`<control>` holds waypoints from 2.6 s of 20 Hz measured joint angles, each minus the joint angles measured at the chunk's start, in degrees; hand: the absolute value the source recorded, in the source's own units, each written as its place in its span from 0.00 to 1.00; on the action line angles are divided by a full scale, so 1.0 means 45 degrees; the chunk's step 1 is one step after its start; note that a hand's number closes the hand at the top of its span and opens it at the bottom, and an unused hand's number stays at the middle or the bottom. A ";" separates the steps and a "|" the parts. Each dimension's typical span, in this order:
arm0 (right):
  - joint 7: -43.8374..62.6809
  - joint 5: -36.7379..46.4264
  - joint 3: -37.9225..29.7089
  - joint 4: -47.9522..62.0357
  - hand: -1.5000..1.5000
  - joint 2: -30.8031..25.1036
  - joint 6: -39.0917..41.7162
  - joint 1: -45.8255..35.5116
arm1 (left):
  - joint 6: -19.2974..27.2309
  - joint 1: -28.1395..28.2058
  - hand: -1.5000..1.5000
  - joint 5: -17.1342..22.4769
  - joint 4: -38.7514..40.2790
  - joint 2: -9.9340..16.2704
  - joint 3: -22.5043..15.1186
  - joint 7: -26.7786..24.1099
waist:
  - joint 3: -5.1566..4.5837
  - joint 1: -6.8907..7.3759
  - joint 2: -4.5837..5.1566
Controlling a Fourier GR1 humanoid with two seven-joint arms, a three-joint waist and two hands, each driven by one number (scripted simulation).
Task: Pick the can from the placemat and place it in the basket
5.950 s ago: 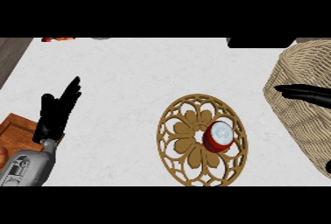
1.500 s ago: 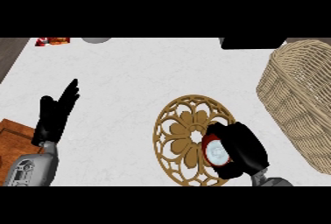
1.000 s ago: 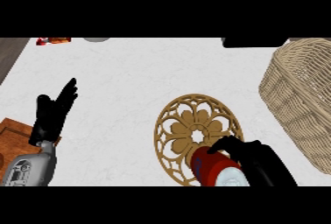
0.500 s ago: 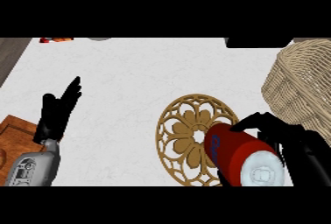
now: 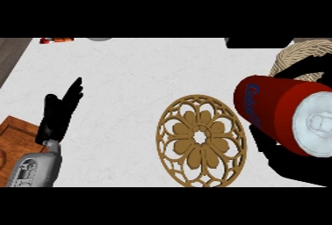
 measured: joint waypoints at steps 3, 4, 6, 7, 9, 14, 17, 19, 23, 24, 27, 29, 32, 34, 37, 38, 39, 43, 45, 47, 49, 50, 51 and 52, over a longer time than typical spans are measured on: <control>-0.0243 -0.0674 -0.1255 0.0460 1.00 -0.1434 0.0948 -0.0841 | -0.0016 -0.0075 0.50 0.0023 0.0137 0.0032 0.0070 -0.0071 | 0.0001 -0.0068 0.0000; -0.0412 -0.0738 -0.1602 0.0751 1.00 -0.1992 0.1216 -0.1022 | -0.0054 -0.0032 0.50 0.0043 0.0160 0.0078 0.0110 -0.0206 | 0.0001 -0.0059 0.0011; -0.0594 -0.0878 -0.2162 0.1362 1.00 -0.2982 0.1752 -0.1508 | -0.0089 -0.0025 0.50 0.0077 0.0122 0.0101 0.0137 -0.0167 | 0.0003 -0.0039 0.0011; -0.0805 -0.0957 -0.2475 0.1728 1.00 -0.3490 0.2026 -0.1547 | 0.0006 -0.0009 0.50 0.0000 0.0111 -0.0007 0.0058 -0.0209 | 0.0003 -0.0031 0.0023; -0.1094 -0.1276 -0.3127 0.2444 1.00 -0.4282 0.2435 -0.1658 | 0.0014 -0.0014 0.50 -0.0012 0.0009 -0.0036 0.0026 -0.0074 | 0.0012 -0.0001 0.0034; -0.3081 -0.1238 -0.4595 0.4567 1.00 -0.6660 0.2663 -0.1092 | 0.0076 -0.0034 0.50 -0.0104 0.0090 -0.0177 -0.0070 -0.0169 | 0.0027 0.0072 0.0099; -0.4887 -0.0930 -0.5103 0.5903 1.00 -0.7591 0.1949 -0.0418 | 0.0004 -0.0283 0.50 -0.0095 0.0305 -0.0069 0.0034 -0.0206 | 0.0031 0.0108 0.0114; -0.6249 -0.0735 -0.5281 0.6935 1.00 -0.8137 0.1400 -0.0017 | -0.0050 -0.0385 0.50 -0.0064 0.0425 -0.0037 0.0084 -0.0304 | 0.0035 0.0136 0.0126; -0.8229 -0.0753 -0.5484 0.8560 1.00 -0.8800 0.0776 0.0430 | -0.0195 -0.0259 0.50 0.0052 0.0383 0.0041 0.0203 -0.0324 | 0.0031 0.0162 0.0111; -0.8723 -0.0621 -0.5438 0.9002 1.00 -0.8844 0.0439 0.0591 | -0.0263 -0.0135 0.50 0.0083 0.0158 0.0040 0.0162 -0.0239 | 0.0030 0.0185 0.0108; -0.9920 -0.0353 -0.5280 1.0055 1.00 -0.9021 -0.0267 0.0929 | -0.0011 -0.0158 0.50 -0.0160 0.0334 -0.0203 0.0007 -0.0311 | 0.0032 0.0174 0.0107; -1.0549 -0.0066 -0.5042 1.0828 1.00 -0.9114 -0.0782 0.0961 | -0.0086 -0.0178 0.50 -0.0145 0.0228 -0.0182 -0.0004 -0.0229 | 0.0028 0.0192 0.0107; -1.1070 0.0264 -0.4687 1.1688 1.00 -0.8975 -0.1419 0.0990 | -0.0009 -0.0079 0.50 -0.0224 0.0357 -0.0289 -0.0027 -0.0523 | 0.0027 0.0195 0.0105; -1.1283 0.0094 -0.4736 1.2113 1.00 -0.8831 -0.1401 0.1140 | -0.0056 -0.0207 0.50 -0.0153 0.0375 -0.0235 0.0068 -0.0426 | 0.0027 0.0176 0.0100; -1.1235 -0.0120 -0.4972 1.3146 0.00 -0.8467 -0.1586 0.1146 | -0.0167 -0.0224 0.50 -0.0060 -0.0092 -0.0114 0.0111 0.0042 | 0.0032 0.0212 0.0096; -1.1171 -0.0201 -0.5001 1.3351 0.00 -0.8263 -0.1669 0.1146 | -0.0195 -0.0216 0.50 -0.0048 -0.0019 -0.0104 0.0131 -0.0017 | 0.0030 0.0205 0.0096; -1.1208 -0.0258 -0.5035 1.3661 0.00 -0.8132 -0.1800 0.1113 | -0.0227 -0.0181 0.50 -0.0039 -0.0003 -0.0096 0.0139 -0.0053 | 0.0029 0.0207 0.0098; -1.1839 -0.0637 -0.5307 1.4683 0.00 -0.7880 -0.2327 0.1057 | -0.0160 -0.0156 0.50 -0.0161 0.0230 -0.0160 0.0117 -0.0352 | 0.0031 0.0191 0.0104; -1.2197 -0.0885 -0.5525 1.4830 0.00 -0.7699 -0.2713 0.1166 | -0.0170 -0.0091 0.50 -0.0167 0.0331 -0.0184 0.0129 -0.0459 | 0.0030 0.0170 0.0099; -1.2375 -0.1240 -0.5892 1.4944 0.00 -0.7538 -0.3084 0.1080 | -0.0114 -0.0152 0.50 -0.0188 0.0281 -0.0250 0.0101 -0.0325 | 0.0030 0.0157 0.0093; -1.2395 -0.1617 -0.6397 1.5110 0.00 -0.7575 -0.3411 0.0894 | -0.0188 -0.0037 0.50 -0.0154 0.0100 -0.0204 0.0104 -0.0253 | 0.0032 0.0163 0.0086; -1.2483 -0.1787 -0.6686 1.5318 0.00 -0.7612 -0.3652 0.0801 | -0.0259 -0.0039 0.50 -0.0108 0.0053 -0.0139 0.0141 -0.0237 | 0.0031 0.0173 0.0088; -1.2507 -0.1931 -0.6927 1.5412 0.00 -0.7667 -0.3854 0.0744 | -0.0109 0.0016 0.50 -0.0208 -0.0027 -0.0275 0.0052 -0.0198 | 0.0032 0.0169 0.0086; -1.2509 -0.2084 -0.7217 1.5547 0.00 -0.7859 -0.3987 0.0655 | -0.0107 -0.0010 0.50 -0.0234 -0.0036 -0.0267 0.0039 -0.0165 | 0.0033 0.0161 0.0089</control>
